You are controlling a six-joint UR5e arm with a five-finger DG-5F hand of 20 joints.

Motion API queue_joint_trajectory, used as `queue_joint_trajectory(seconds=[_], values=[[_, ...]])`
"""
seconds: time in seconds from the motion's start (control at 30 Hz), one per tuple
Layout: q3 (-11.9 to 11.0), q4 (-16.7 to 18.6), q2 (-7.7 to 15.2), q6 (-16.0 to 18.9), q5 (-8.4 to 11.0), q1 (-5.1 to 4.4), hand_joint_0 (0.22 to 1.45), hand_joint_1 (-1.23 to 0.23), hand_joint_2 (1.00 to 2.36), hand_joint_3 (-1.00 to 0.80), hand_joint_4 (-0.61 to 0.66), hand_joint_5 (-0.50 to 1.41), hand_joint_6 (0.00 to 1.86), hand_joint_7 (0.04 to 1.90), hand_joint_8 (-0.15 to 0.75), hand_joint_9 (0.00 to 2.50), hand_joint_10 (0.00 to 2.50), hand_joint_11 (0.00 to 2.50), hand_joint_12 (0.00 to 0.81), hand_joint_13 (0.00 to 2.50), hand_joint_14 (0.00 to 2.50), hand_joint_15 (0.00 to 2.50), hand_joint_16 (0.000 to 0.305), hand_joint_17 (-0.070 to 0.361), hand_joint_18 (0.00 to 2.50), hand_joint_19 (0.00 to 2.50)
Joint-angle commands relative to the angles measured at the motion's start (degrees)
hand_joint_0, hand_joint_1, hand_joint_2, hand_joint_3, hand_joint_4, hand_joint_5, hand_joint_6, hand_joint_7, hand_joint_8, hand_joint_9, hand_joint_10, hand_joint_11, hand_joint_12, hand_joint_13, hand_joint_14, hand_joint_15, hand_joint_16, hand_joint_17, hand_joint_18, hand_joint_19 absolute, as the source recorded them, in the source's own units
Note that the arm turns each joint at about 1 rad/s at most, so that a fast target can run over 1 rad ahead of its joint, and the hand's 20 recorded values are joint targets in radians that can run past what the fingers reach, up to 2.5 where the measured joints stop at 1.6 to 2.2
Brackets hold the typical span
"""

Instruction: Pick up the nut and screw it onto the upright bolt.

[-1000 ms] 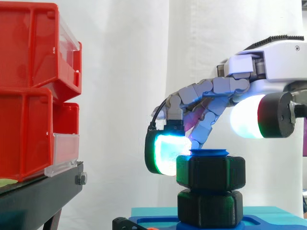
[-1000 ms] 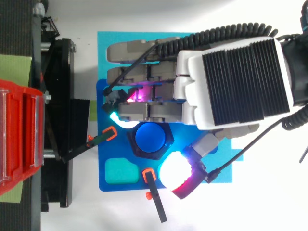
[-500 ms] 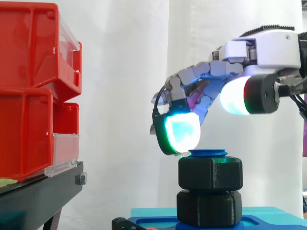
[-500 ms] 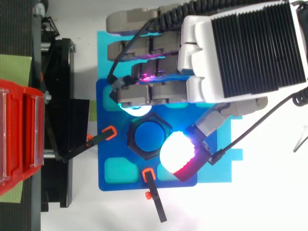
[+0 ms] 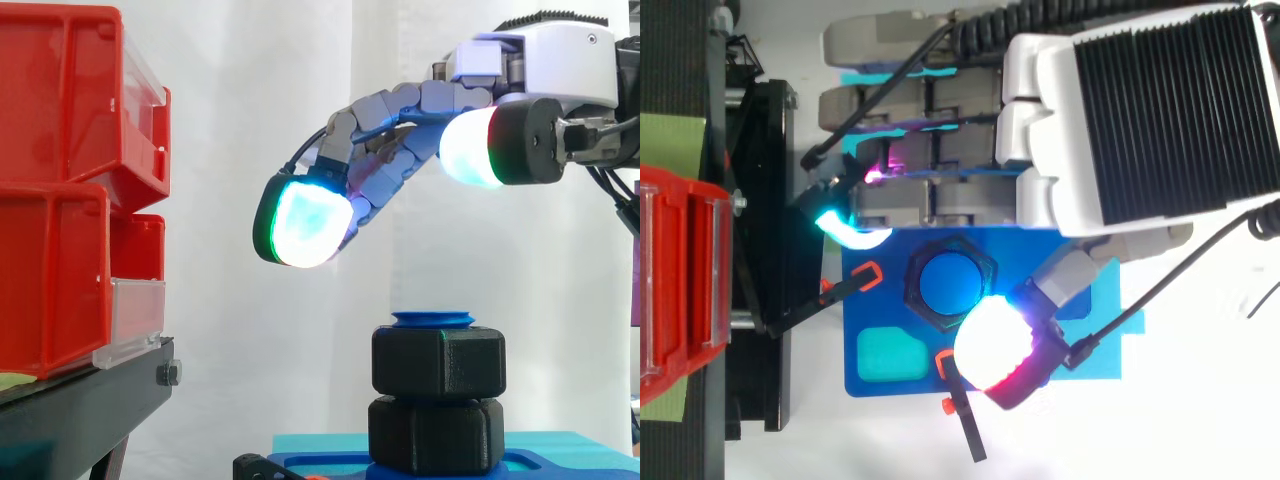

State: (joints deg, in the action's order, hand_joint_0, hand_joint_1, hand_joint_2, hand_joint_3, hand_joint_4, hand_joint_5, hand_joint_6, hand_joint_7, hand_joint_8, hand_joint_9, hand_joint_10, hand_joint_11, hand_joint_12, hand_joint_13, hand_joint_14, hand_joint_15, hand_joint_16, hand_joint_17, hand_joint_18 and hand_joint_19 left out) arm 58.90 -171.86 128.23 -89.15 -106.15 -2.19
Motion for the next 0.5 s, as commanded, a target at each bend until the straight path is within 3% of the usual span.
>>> queue_joint_trajectory(seconds=[0.0,0.17,0.27,0.47], values=[[0.1,0.0,0.0,0.7,0.68,-0.8,0.53,-0.21,1.0,-0.5,0.16,-0.16,0.5,0.76,0.227,0.59,0.0,0.0,0.292,0.39,0.0,0.0,0.028,0.064,0.0,0.0],[0.2,0.2,0.0,1.4,1.82,-1.86,0.53,-0.21,1.0,-0.5,0.16,-0.17,0.5,0.75,0.23,0.55,0.0,0.0,0.301,0.37,0.0,0.0,0.03,0.067,0.0,0.0],[1.7,1.0,0.1,1.5,2.61,-2.56,0.53,-0.21,1.0,-0.5,0.16,-0.17,0.5,0.75,0.227,0.53,0.0,0.0,0.303,0.35,0.0,0.0,0.03,0.068,0.0,0.0],[2.8,1.8,0.1,2.0,2.7,-3.35,0.52,-0.18,1.0,-0.5,0.15,-0.17,0.5,0.73,0.227,0.51,0.0,0.0,0.309,0.32,0.0,0.0,0.031,0.07,0.0,0.0]])
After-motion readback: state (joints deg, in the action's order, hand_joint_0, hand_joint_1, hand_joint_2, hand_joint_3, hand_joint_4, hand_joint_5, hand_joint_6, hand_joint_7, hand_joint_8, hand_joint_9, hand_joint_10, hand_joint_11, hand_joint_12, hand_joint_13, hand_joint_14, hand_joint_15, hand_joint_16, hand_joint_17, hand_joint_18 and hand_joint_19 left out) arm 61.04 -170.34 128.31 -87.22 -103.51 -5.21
